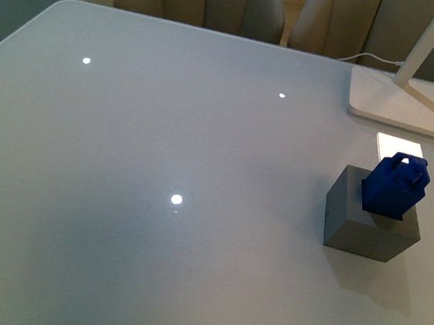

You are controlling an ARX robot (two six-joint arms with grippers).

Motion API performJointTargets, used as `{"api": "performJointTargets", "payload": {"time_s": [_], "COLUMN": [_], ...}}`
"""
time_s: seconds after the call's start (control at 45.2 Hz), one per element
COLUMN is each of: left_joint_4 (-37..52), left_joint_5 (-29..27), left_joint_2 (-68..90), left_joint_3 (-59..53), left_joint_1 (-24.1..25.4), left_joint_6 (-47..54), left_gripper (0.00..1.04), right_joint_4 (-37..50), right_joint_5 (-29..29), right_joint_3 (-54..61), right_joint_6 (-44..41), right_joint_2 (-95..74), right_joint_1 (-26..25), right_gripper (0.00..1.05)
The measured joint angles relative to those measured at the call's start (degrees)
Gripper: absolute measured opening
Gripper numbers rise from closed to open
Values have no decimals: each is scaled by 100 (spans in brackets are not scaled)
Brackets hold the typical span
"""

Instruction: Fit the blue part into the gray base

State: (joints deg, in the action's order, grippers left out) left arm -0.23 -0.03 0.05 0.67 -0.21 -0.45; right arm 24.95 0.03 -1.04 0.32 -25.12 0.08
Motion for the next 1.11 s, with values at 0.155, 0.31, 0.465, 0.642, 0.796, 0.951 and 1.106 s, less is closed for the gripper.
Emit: {"api": "performJointTargets", "payload": {"time_s": [0.155, 0.31, 0.465, 0.642, 0.796, 0.951, 1.106], "left_joint_4": [0, 0, 0, 0, 0, 0, 0], "left_joint_5": [0, 2, 2, 0, 0, 2, 0], "left_joint_2": [0, 0, 0, 0, 0, 0, 0], "left_joint_3": [2, 2, 0, 2, 0, 2, 2], "left_joint_1": [0, 0, 0, 0, 0, 0, 0], "left_joint_6": [0, 0, 0, 0, 0, 0, 0], "left_gripper": [97, 97, 97, 97, 97, 97, 97], "right_joint_4": [-474, -815, -1095, -1434, -2413, -2476, -2483], "right_joint_5": [0, 0, 0, 0, -2, 0, -2], "right_joint_3": [0, 0, 0, 0, 0, 0, 0], "right_joint_6": [0, 0, 0, 0, -2, -2, -2], "right_joint_2": [492, 841, 1119, 1451, 2293, 2465, 2474], "right_joint_1": [0, 0, 0, 0, 0, 0, 0], "right_gripper": [2, 2, 2, 2, 2, 2, 2]}}
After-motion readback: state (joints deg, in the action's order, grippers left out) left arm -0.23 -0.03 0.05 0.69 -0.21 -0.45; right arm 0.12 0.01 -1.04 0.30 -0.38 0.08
